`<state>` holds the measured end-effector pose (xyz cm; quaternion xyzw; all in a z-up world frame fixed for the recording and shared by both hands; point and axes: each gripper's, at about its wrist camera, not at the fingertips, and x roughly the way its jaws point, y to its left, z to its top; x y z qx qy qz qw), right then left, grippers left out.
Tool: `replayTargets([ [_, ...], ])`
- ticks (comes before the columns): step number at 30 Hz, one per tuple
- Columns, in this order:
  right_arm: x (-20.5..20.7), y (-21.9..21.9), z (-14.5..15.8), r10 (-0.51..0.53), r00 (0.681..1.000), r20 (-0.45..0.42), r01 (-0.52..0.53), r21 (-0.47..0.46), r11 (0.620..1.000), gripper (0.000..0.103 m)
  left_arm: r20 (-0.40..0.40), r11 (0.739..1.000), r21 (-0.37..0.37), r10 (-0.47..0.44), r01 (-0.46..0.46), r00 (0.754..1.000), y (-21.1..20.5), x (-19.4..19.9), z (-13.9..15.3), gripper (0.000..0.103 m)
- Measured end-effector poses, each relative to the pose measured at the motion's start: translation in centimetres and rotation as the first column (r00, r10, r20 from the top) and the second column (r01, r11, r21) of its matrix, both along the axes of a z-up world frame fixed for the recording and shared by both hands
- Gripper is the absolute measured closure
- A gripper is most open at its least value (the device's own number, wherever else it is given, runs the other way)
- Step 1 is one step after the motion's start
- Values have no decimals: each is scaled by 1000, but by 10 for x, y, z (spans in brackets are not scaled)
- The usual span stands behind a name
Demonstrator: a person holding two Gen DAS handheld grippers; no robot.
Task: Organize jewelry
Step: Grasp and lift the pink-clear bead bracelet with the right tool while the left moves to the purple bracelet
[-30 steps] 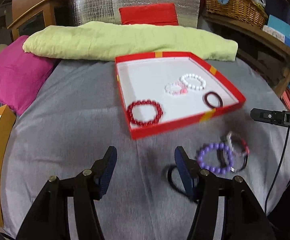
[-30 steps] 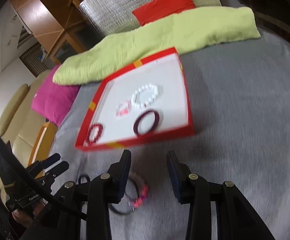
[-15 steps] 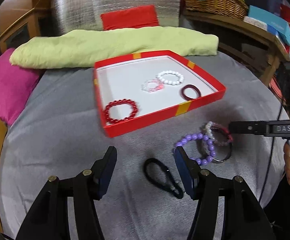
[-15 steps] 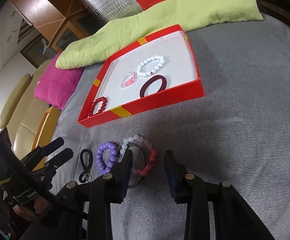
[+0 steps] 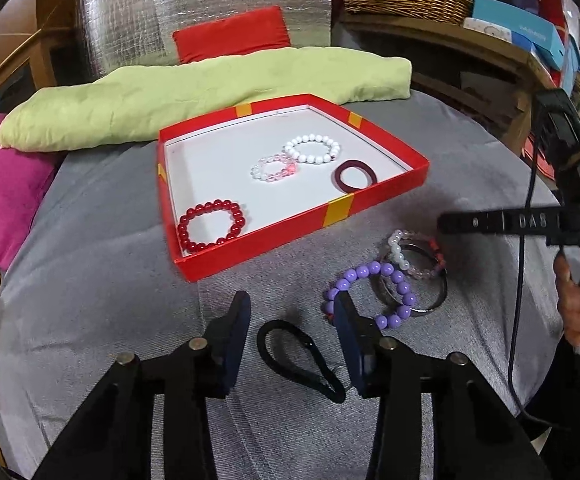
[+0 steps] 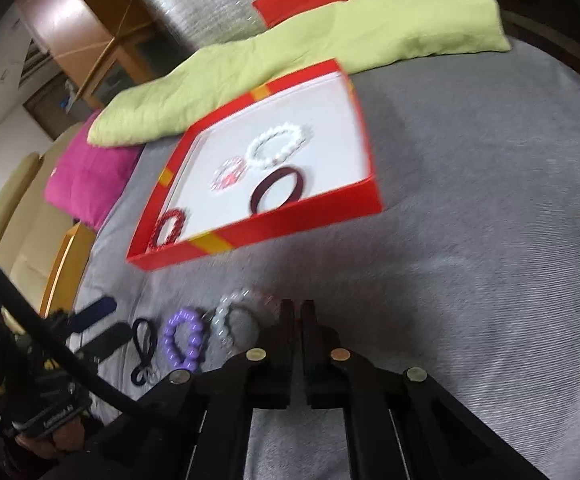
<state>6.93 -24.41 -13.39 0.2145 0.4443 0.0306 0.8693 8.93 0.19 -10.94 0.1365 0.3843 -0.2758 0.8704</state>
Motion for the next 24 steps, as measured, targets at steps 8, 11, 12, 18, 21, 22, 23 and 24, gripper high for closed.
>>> replayTargets([
  [8, 3, -11, -5, 24, 998, -60, -16, 125, 992, 94, -17, 999, 6, 34, -34, 999, 4, 5, -3, 61],
  [11, 4, -1, -7, 50, 996, -73, -42, 114, 993, 93, -29, 998, 13, 70, -69, 997, 11, 10, -5, 61],
  [12, 3, 1, -6, 53, 997, -64, -46, 109, 993, 93, -31, 997, 11, 75, -74, 997, 12, 10, -5, 61],
  [18, 8, 17, -11, 68, 995, -73, -64, 48, 997, 93, -20, 998, 19, 58, -58, 998, 12, 6, -5, 61],
  [21, 10, 23, -9, 69, 996, -52, -69, -7, 998, 96, -16, 998, 18, 58, -58, 998, 13, 7, -4, 61],
  [22, 9, 25, -7, 70, 997, -40, -72, -31, 997, 96, -18, 998, 17, 61, -60, 998, 13, 8, -4, 61],
  [23, 8, 24, -5, 70, 997, -32, -71, -39, 997, 96, -20, 998, 14, 65, -65, 998, 14, 8, -4, 61],
  [24, 7, 24, -3, 66, 998, -19, -66, -46, 997, 96, -21, 998, 12, 69, -69, 997, 14, 9, -4, 61],
])
